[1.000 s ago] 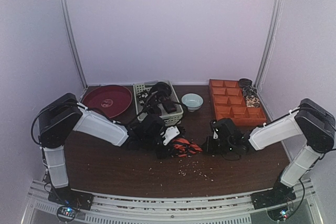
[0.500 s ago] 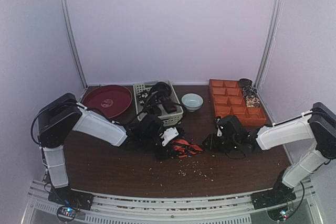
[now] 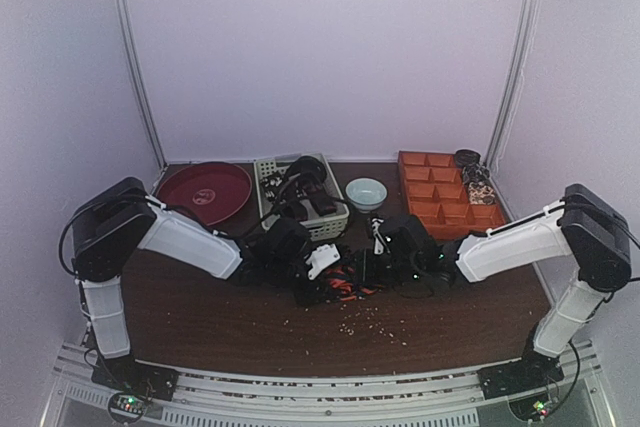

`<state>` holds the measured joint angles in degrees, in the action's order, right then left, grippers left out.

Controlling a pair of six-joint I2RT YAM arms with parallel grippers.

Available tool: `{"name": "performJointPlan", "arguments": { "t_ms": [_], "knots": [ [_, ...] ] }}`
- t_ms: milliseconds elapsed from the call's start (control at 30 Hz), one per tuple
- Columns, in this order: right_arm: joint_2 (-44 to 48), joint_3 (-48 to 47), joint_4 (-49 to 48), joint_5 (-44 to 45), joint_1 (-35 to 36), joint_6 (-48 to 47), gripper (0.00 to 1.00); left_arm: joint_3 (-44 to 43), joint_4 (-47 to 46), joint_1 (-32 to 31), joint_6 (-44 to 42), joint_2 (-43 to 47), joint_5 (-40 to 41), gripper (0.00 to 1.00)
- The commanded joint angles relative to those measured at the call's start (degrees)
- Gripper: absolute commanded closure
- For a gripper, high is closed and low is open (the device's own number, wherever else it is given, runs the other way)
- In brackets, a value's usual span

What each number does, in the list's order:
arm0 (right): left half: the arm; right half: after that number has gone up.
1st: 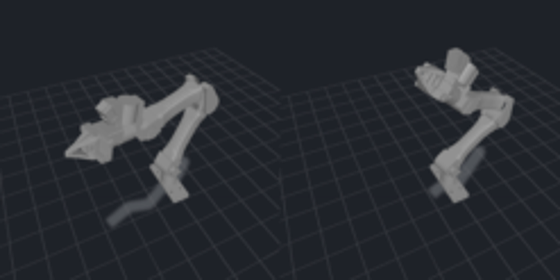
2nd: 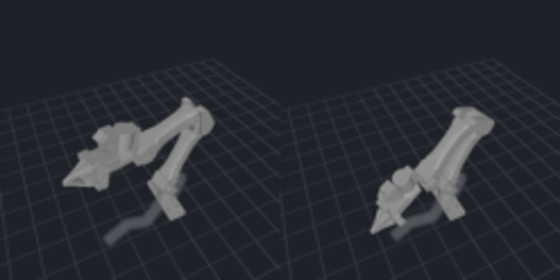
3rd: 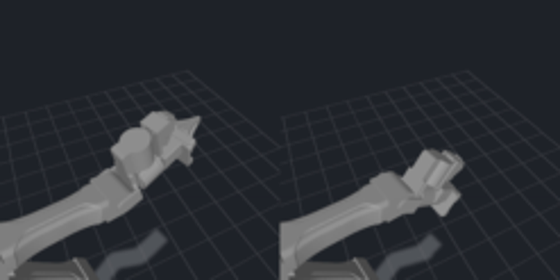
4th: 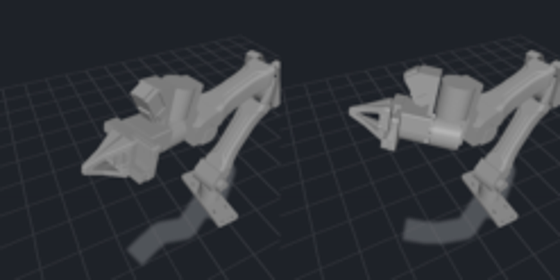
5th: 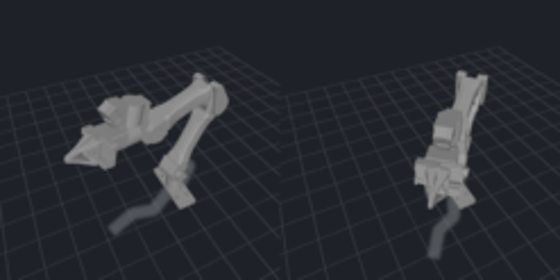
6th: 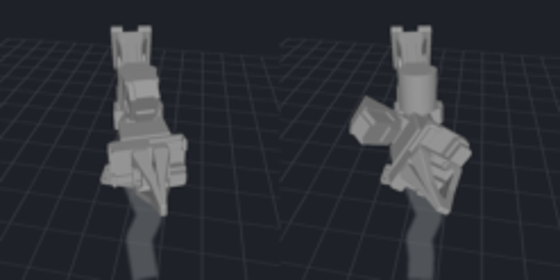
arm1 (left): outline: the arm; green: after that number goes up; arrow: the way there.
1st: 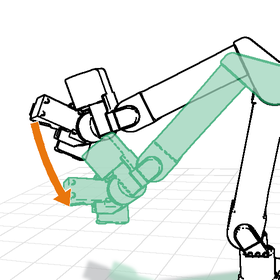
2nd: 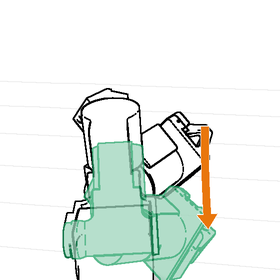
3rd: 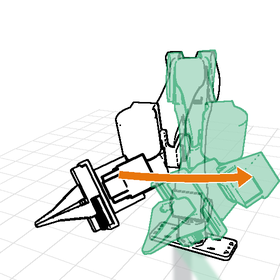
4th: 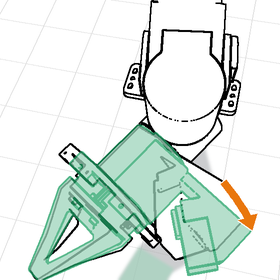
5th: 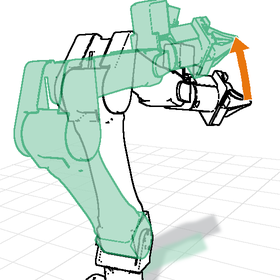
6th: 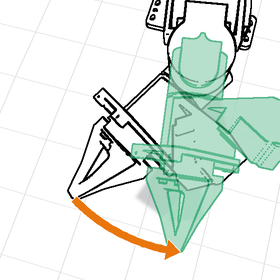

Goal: Roll the ties
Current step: Roll the tie at the center of the board.

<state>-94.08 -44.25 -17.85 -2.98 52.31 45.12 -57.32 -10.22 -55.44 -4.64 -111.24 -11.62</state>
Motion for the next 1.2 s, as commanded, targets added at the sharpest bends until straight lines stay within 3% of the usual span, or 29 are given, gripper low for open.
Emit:
{"name": "performJointPlan", "arguments": {
  "t_ms": [0, 167, 467, 533, 667, 933, 1167],
  "knots": [
    [-4.46, -3.19, -1.38, -1.03, 1.09, 0.04, 0.64, 1.49, 0.96, 0.24, -0.69, 0.08, -0.13, 0.49],
    [-6.69, -1.82, -2.84, -1.27, 1.23, 1.28, 0.68, 3.53, -0.74, 0.24, 1.22, 3.13, 1.33, 0.32],
    [-6.17, 2.3, -5.58, -1.23, 1.22, 2.86, 0.7, 14.1, -7.1, 0.22, 9.16, 13.7, 5.23, 0.3],
    [-5.78, 3.13, -6.29, -1.47, 1.22, 3.0, 0.71, 16.85, -8.48, 0.24, 11.43, 15.22, 7.16, 0.35],
    [-4.98, 4.72, -7.64, -1.34, 1.23, 3.21, 0.71, 20.46, -11.78, 0.23, 15.58, 15.2, 9.42, 0.58],
    [-5.3, 5.03, -8.96, -1.92, 1.14, 4.78, 0.71, 17.07, -15.4, 0.16, 18.35, 8.68, 10.81, 0.97],
    [-3.58, 5.57, -7.43, -3.05, 1.0, 8.21, 0.71, 14.14, -19.94, -0.85, 19.56, 4.28, 4.03, 1.0]
  ]
}}
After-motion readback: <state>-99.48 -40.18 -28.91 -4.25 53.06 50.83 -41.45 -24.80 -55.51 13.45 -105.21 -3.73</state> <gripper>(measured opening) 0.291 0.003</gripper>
